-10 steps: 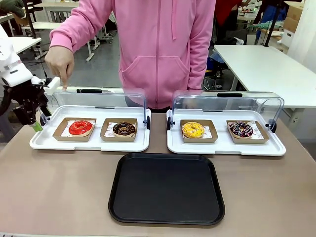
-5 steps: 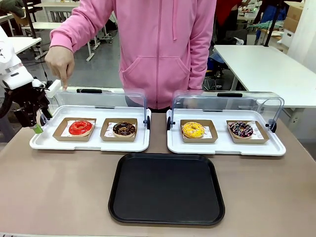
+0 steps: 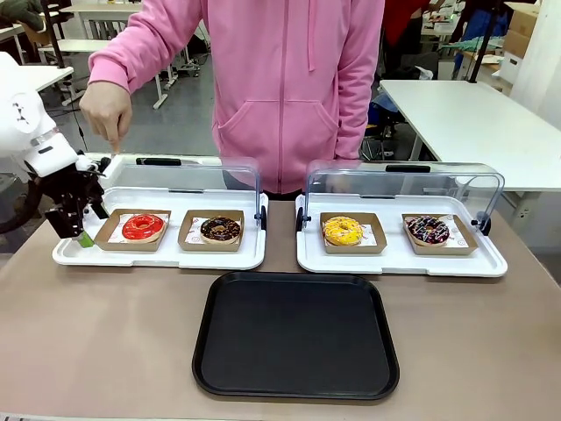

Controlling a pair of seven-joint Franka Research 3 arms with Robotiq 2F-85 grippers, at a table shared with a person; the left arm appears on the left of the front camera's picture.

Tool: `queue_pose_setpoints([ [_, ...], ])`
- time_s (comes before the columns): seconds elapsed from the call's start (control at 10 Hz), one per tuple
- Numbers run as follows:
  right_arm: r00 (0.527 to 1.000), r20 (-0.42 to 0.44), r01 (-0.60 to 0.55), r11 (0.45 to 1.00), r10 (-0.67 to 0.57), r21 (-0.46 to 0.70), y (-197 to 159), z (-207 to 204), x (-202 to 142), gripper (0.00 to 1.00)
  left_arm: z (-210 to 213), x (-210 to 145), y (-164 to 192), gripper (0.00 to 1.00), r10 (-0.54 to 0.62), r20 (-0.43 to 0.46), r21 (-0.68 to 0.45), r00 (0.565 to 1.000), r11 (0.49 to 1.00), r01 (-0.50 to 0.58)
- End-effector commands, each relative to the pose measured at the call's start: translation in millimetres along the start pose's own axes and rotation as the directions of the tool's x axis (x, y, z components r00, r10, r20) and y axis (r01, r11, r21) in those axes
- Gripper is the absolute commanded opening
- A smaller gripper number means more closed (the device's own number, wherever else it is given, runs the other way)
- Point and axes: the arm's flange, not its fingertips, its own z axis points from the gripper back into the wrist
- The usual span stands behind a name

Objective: Move the first donut from the left to the tray.
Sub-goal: Pick up the Paper togo box containing the Donut indicated by the person and place it on the Handle tray.

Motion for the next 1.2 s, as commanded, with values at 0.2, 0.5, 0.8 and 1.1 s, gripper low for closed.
queue_pose_setpoints([
  [0.2, 0.999, 0.023, -0.025, 1.0, 0.025, -0.001, -2, -1, 1, 1.0, -27, 0, 1, 1.0, -0.04, -0.016, 0.099, 0.999, 0.994, 0.042],
  [0.5, 0.999, 0.023, -0.025, 1.0, 0.025, -0.001, -2, -1, 1, 1.0, -42, -4, 4, 1.0, -0.056, -0.044, 0.142, 0.997, 0.988, 0.062],
  [0.8, 0.999, 0.023, -0.025, 1.0, 0.025, -0.001, -2, -1, 1, 1.0, -51, -5, 9, 1.0, -0.071, -0.063, 0.163, 0.995, 0.983, 0.081],
  [1.1, 0.999, 0.023, -0.025, 1.0, 0.025, -0.001, -2, -1, 1, 1.0, -55, -7, 14, 1.0, -0.078, -0.081, 0.184, 0.994, 0.979, 0.092],
])
